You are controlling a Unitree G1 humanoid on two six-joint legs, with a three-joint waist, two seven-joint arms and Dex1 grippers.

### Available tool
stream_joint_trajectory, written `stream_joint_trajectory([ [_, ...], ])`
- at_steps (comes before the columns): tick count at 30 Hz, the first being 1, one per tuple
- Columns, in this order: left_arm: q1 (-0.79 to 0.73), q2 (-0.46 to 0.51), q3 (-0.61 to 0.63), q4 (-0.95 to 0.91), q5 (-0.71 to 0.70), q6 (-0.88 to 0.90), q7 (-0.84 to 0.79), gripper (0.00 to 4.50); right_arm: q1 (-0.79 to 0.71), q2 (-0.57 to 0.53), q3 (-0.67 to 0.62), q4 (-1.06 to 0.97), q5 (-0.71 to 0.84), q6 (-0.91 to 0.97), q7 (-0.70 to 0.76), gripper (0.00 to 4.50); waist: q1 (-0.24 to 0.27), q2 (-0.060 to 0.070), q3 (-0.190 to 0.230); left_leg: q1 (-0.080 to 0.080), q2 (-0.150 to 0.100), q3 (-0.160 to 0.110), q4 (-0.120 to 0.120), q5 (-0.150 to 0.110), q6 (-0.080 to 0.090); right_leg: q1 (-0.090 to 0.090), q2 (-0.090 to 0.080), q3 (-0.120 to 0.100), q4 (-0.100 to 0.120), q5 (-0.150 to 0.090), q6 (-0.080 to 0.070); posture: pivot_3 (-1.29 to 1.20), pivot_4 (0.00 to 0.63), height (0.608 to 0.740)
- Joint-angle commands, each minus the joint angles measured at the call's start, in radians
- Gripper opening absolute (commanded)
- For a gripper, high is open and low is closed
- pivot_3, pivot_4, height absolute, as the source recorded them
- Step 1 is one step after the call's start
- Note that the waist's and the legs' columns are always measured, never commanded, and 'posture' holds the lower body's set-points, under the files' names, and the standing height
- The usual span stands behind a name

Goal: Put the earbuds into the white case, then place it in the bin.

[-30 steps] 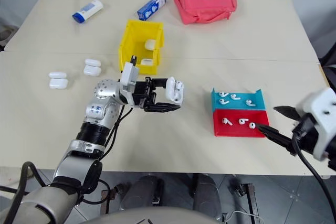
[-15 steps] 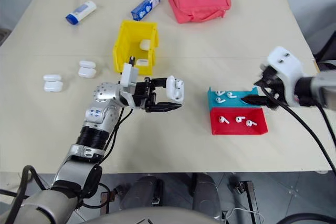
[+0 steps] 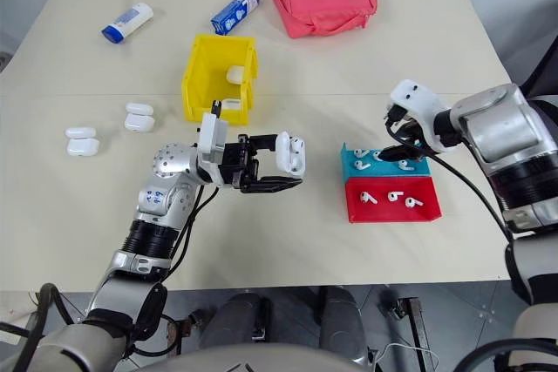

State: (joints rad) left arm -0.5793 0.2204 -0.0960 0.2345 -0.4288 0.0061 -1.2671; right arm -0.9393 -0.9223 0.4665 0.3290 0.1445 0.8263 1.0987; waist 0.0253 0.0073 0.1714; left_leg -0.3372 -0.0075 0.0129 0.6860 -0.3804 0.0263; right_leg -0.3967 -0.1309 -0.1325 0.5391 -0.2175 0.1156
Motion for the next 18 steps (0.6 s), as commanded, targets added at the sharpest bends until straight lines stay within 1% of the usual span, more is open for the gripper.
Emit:
stream_joint_trajectory([
  [1,0.001,0.007,0.003,-0.055,-0.015,0.002,0.01,2.76,-0.039,0.013,-0.017,0.022,-0.041,-0.015,0.036,3.42,0.0,0.0,0.0,0.0,0.0,0.0,0.0,0.0,0.0,0.0,0.0,0.0,0.0,0.0,0.0,0.0,0.15,0.74],
  [18,0.016,0.025,0.004,-0.088,-0.019,0.018,0.028,2.76,-0.032,0.098,-0.021,0.122,-0.155,-0.08,0.079,3.42,-0.002,0.0,0.0,0.0,0.0,0.001,0.0,0.0,-0.001,0.0,0.0,0.0,0.001,0.0,0.0,0.0,0.15,0.74],
])
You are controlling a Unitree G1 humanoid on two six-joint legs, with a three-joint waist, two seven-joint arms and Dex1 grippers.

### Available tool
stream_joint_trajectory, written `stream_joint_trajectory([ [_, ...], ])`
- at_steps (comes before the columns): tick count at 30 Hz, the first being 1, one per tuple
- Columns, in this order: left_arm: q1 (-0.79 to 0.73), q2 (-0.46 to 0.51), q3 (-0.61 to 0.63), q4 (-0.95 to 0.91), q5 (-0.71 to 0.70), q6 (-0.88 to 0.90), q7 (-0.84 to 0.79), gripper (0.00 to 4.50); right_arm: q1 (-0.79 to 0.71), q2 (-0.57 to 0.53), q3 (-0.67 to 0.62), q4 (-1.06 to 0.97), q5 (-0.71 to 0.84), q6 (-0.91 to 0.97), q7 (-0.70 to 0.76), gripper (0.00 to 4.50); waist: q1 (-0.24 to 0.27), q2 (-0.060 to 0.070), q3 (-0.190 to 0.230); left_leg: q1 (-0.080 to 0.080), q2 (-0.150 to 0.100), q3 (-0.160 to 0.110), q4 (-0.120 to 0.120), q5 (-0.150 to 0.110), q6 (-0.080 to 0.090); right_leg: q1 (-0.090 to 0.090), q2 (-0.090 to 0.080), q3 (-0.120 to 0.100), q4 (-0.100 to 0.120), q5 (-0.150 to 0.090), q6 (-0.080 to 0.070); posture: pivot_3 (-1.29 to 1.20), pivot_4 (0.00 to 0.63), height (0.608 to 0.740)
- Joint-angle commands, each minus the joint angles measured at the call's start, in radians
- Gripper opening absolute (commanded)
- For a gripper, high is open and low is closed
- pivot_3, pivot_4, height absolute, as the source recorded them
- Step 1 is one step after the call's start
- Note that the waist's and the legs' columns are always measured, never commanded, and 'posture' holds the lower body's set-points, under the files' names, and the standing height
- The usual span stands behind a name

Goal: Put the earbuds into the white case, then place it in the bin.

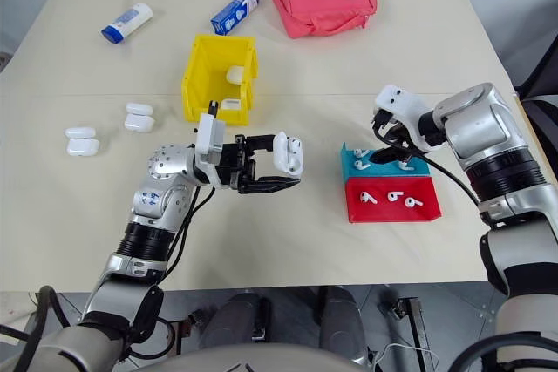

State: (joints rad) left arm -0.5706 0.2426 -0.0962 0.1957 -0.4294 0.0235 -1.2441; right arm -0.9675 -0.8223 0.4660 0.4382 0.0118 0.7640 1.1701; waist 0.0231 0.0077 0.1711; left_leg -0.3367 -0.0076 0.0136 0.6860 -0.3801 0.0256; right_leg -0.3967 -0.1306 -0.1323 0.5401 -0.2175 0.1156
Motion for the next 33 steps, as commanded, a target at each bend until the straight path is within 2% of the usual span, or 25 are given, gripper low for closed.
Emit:
stream_joint_trajectory([
  [1,0.008,0.004,0.004,-0.05,-0.019,0.002,0.006,2.76,-0.003,-0.001,-0.019,0.019,-0.029,-0.023,0.01,3.42,0.0,0.0,0.0,0.0,0.0,0.0,0.0,0.0,0.0,0.0,0.0,0.0,0.0,0.0,0.0,0.0,0.15,0.74],
  [7,0.013,0.01,0.005,-0.06,-0.02,0.007,0.01,2.76,0.003,0.013,-0.023,0.025,-0.046,-0.028,0.021,3.42,-0.001,0.0,0.0,0.0,0.0,0.0,0.0,0.0,0.0,0.0,0.0,0.0,0.0,0.0,0.0,0.0,0.15,0.74],
  [10,0.014,0.011,0.006,-0.062,-0.019,0.008,0.014,2.76,0.005,0.017,-0.024,0.03,-0.05,-0.038,0.027,2.83,-0.001,0.0,0.0,0.0,0.0,0.0,0.0,0.0,0.0,0.0,0.0,0.0,0.0,0.0,0.0,0.0,0.15,0.74],
  [24,0.009,0.011,0.007,-0.056,-0.016,0.005,0.022,2.76,0.008,0.019,-0.021,0.024,-0.071,-0.046,0.05,2.83,-0.001,0.0,0.0,0.001,0.0,0.001,0.0,0.0,-0.001,0.0,0.0,0.0,0.001,0.0,0.0,0.0,0.15,0.74],
  [27,0.007,0.01,0.007,-0.052,-0.015,0.003,0.025,2.76,0.016,0.02,-0.023,0.016,-0.07,-0.038,0.052,2.26,-0.001,0.0,0.0,0.001,0.0,0.001,0.0,0.0,-0.001,0.0,0.0,0.0,0.001,0.0,0.0,0.0,0.15,0.74],
  [33,0.006,0.009,0.007,-0.048,-0.014,0.001,0.026,2.76,0.02,0.021,-0.023,0.016,-0.076,-0.036,0.056,2.26,0.0,0.0,0.0,0.001,0.0,0.001,0.0,0.0,-0.001,0.0,0.0,0.0,0.001,0.0,0.0,0.0,0.15,0.74],
])
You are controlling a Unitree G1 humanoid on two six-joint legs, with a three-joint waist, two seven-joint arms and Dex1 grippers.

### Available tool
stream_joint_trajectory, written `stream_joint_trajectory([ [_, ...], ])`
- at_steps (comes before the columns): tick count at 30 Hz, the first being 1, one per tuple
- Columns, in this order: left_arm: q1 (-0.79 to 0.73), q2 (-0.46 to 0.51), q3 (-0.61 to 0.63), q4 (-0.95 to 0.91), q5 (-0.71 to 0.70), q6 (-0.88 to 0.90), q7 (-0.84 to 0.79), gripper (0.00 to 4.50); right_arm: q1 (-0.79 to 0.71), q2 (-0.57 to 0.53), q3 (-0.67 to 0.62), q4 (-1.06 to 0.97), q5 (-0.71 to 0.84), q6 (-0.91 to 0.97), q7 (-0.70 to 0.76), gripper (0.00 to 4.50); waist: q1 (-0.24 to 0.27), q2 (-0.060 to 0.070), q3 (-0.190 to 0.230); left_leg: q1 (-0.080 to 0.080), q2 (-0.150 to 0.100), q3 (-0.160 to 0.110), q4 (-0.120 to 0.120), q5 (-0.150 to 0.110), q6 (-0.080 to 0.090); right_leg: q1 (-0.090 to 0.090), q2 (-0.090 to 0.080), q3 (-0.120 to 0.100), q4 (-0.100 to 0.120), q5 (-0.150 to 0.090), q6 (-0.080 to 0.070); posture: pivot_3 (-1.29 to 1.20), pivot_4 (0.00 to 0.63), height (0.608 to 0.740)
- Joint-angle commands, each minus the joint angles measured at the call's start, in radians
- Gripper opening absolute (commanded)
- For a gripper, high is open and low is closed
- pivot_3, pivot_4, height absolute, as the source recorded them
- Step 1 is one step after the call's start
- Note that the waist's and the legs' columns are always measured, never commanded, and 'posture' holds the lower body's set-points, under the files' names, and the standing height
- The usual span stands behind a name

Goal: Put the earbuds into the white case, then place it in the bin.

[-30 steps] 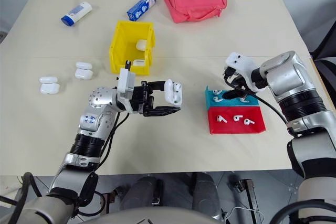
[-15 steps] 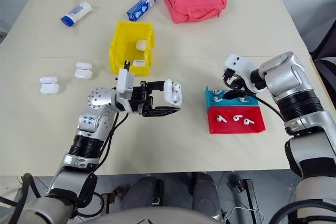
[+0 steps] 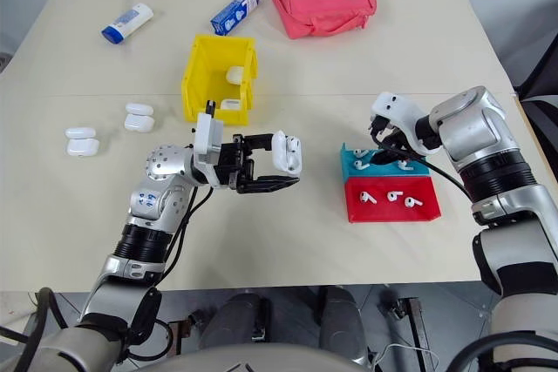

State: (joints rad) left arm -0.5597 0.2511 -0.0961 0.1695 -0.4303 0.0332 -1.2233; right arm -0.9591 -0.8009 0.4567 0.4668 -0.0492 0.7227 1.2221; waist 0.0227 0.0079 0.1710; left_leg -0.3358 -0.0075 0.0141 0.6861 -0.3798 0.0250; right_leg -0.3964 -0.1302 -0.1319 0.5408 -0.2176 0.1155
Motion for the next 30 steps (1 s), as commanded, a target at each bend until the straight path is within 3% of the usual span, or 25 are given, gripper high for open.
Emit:
stream_joint_trajectory([
  [1,-0.005,0.0,0.006,-0.021,-0.012,-0.01,0.005,2.76,0.012,0.0,-0.014,-0.011,-0.016,0.004,0.006,2.26,0.0,0.0,0.0,0.0,0.0,0.0,0.0,0.0,0.0,0.0,0.0,0.0,0.0,0.0,0.0,0.0,0.15,0.74],
  [8,-0.008,0.0,0.009,-0.015,-0.011,-0.014,0.006,2.76,0.015,0.0,-0.008,-0.01,-0.028,-0.001,0.014,2.26,0.0,0.0,0.0,0.0,0.0,0.0,0.0,0.0,0.0,0.0,0.0,0.0,0.0,0.0,0.0,0.0,0.15,0.74],
  [11,-0.014,0.0,0.01,-0.005,-0.009,-0.017,0.005,2.76,0.015,0.001,-0.007,-0.008,-0.028,-0.005,0.023,1.66,0.0,0.0,0.0,0.0,0.0,0.0,0.0,0.0,0.0,0.0,0.0,0.0,0.0,0.0,0.0,0.0,0.15,0.74],
  [15,-0.025,-0.003,0.011,0.009,-0.007,-0.021,0.005,2.76,0.009,0.005,-0.01,0.01,-0.037,-0.01,0.017,0.45,0.0,0.0,0.0,0.0,0.0,0.0,0.0,0.0,0.0,0.0,0.0,0.0,0.0,0.0,0.0,0.0,0.15,0.74],
  [24,-0.06,-0.006,0.012,0.059,-0.006,-0.037,-0.005,2.76,-0.001,-0.005,-0.065,-0.009,-0.029,-0.021,-0.012,0.46,0.0,0.0,0.0,0.0,0.0,0.0,0.0,0.0,0.0,0.001,0.0,0.0,0.0,0.0,0.0,0.0,0.15,0.74],
  [30,-0.089,-0.009,0.005,0.107,-0.006,-0.048,-0.038,2.76,0.111,-0.032,-0.323,-0.336,0.126,0.023,-0.075,0.46,0.003,0.0,0.0,0.0,0.0,0.0,0.0,0.0,0.0,0.0,0.0,0.0,0.0,0.0,0.0,0.0,0.15,0.74],
])
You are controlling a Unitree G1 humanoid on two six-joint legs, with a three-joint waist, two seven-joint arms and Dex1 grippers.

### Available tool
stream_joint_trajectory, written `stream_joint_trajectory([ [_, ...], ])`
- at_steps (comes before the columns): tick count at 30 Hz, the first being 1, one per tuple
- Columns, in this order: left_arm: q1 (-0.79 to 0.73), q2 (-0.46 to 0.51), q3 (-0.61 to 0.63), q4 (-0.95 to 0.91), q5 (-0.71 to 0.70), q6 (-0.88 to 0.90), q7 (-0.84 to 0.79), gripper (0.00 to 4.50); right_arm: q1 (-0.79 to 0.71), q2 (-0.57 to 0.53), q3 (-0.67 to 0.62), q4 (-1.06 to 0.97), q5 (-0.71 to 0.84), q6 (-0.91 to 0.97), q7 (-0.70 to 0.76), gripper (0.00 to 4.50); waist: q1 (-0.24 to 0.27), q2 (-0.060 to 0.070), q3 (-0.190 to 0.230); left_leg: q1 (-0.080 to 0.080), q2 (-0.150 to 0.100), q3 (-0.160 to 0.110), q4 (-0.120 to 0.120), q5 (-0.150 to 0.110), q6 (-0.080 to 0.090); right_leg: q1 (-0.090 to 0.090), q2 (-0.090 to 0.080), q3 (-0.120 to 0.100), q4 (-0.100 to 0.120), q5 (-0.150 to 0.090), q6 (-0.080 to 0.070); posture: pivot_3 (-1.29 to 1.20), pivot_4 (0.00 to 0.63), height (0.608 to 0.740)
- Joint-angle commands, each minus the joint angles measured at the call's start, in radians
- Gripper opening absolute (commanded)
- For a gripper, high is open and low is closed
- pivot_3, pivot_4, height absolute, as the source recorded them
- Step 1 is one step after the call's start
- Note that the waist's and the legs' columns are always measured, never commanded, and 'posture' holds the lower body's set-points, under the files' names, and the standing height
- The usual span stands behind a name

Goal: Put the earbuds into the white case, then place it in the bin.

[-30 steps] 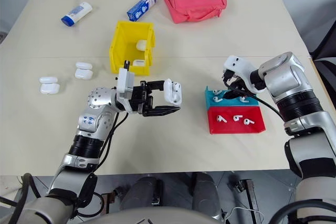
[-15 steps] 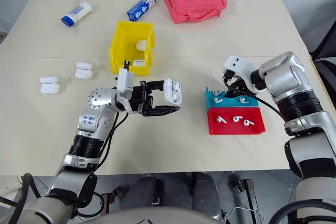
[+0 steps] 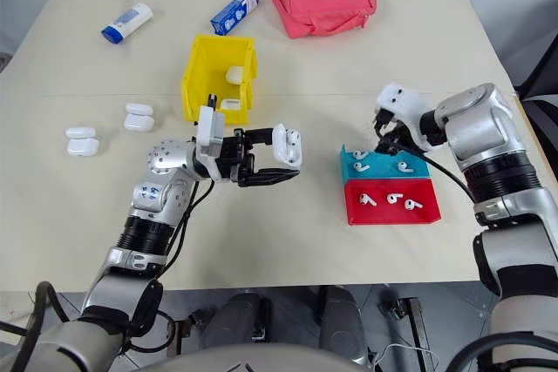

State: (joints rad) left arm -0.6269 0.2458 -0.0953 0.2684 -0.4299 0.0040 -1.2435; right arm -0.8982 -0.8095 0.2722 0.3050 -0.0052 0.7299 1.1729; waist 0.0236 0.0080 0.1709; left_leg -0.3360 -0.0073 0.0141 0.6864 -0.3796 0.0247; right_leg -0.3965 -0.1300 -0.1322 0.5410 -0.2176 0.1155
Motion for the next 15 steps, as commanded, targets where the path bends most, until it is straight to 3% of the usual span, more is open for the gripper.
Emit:
stream_joint_trajectory([
  [1,-0.027,-0.005,0.004,0.016,-0.006,-0.02,-0.024,2.76,0.09,-0.019,-0.192,-0.252,0.12,0.031,-0.035,0.46,0.003,0.0,0.0,0.0,0.0,0.0,0.0,0.0,0.0,0.0,0.0,0.0,0.0,0.0,0.0,0.0,0.15,0.74],
  [4,-0.039,-0.005,0.005,0.036,-0.006,-0.023,-0.038,2.76,0.173,-0.006,-0.293,-0.415,0.205,0.093,-0.065,0.46,0.004,0.0,0.0,0.0,0.0,0.0,0.0,0.0,0.0,0.001,0.0,0.0,0.0,0.0,0.0,0.0,0.15,0.74],
  [8,-0.068,-0.005,0.003,0.084,-0.004,-0.027,-0.075,2.76,0.325,0.178,-0.569,-0.766,0.501,0.232,-0.174,0.46,0.003,0.0,0.0,0.0,0.001,-0.001,0.001,0.0,-0.001,0.001,0.001,0.0,0.001,0.0,0.0,0.0,0.15,0.74],
  [15,-0.11,-0.022,0.0,0.151,0.004,-0.049,-0.113,2.76,0.464,0.407,-0.705,-1.032,0.857,0.415,-0.451,0.46,0.002,0.0,0.0,0.001,-0.001,-0.001,0.001,0.0,0.0,0.0,-0.001,0.001,0.002,0.0,0.0,0.0,0.15,0.74],
])
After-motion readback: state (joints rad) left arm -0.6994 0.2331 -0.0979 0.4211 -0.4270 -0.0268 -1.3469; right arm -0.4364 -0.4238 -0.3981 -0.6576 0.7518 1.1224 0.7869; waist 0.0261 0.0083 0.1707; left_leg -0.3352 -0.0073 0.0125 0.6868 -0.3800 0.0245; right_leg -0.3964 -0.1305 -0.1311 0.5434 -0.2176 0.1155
